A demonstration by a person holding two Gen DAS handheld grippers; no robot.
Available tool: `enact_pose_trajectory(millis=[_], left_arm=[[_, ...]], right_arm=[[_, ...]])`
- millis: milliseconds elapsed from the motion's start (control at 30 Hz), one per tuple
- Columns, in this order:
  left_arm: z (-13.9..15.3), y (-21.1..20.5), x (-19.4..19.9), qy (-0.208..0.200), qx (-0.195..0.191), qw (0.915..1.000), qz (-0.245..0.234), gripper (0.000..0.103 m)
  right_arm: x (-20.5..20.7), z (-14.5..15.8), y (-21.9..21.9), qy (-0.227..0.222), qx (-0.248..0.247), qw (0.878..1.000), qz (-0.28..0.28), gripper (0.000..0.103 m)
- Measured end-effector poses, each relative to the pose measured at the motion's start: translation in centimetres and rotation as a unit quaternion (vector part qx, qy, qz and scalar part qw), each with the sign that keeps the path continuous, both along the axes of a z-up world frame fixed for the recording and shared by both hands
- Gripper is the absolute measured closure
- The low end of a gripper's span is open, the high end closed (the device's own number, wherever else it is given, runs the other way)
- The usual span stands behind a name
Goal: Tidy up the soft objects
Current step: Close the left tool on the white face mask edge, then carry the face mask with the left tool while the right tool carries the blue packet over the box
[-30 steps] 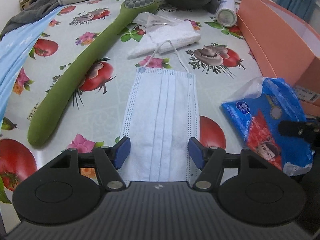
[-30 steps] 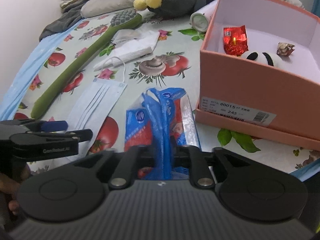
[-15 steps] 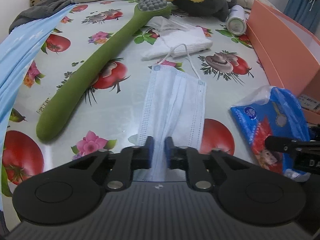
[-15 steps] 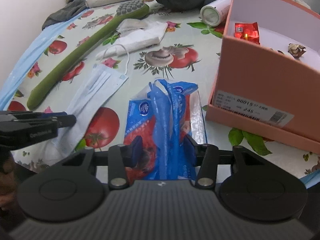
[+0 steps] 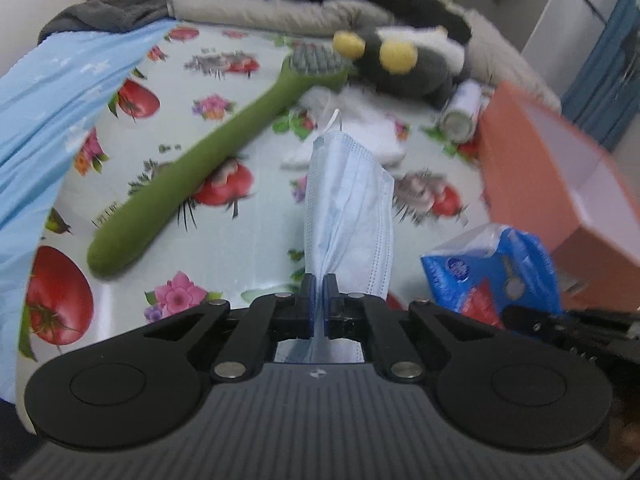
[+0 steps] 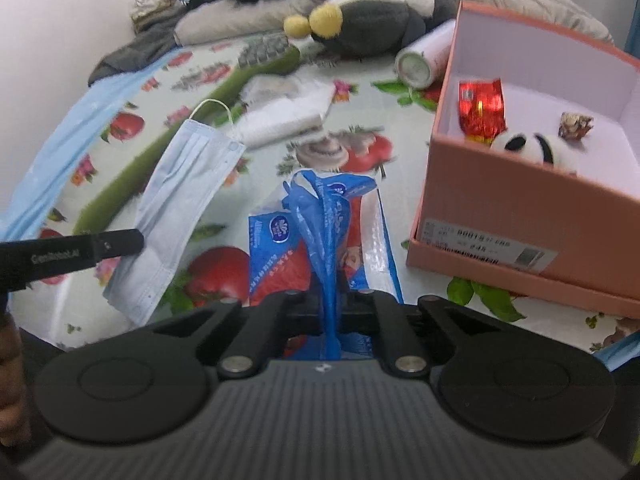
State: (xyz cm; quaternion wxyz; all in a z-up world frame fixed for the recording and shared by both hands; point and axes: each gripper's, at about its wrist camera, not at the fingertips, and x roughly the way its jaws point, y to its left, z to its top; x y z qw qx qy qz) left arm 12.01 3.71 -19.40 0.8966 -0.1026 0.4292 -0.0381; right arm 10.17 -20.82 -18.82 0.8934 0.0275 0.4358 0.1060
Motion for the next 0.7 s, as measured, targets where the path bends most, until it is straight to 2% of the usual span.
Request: enact_pose_trajectory(millis=[367,533,700], left_arm=[[6.7,-0.4,-4.3,-0.066,-0.032,0.9973,0.005,0.098],[9.6,-0.3,-6.3,-0.095,-0.041,0.9947,0.004,0.098],[12.0,-0.6,-7.5,-0.111,-0.05,0.9926,-0.003,0.098]], right_arm=[[-3.1,6.6,-0.5,-0.067,0.027,0.997,-0.012,0.095],[-4.7,9.9,-1.1,-0.098,0.057,0.993,-0.022,0.095],[-6.3,12.9,-1.5,-0.137,0.061,0.988,-0.03,0.095]])
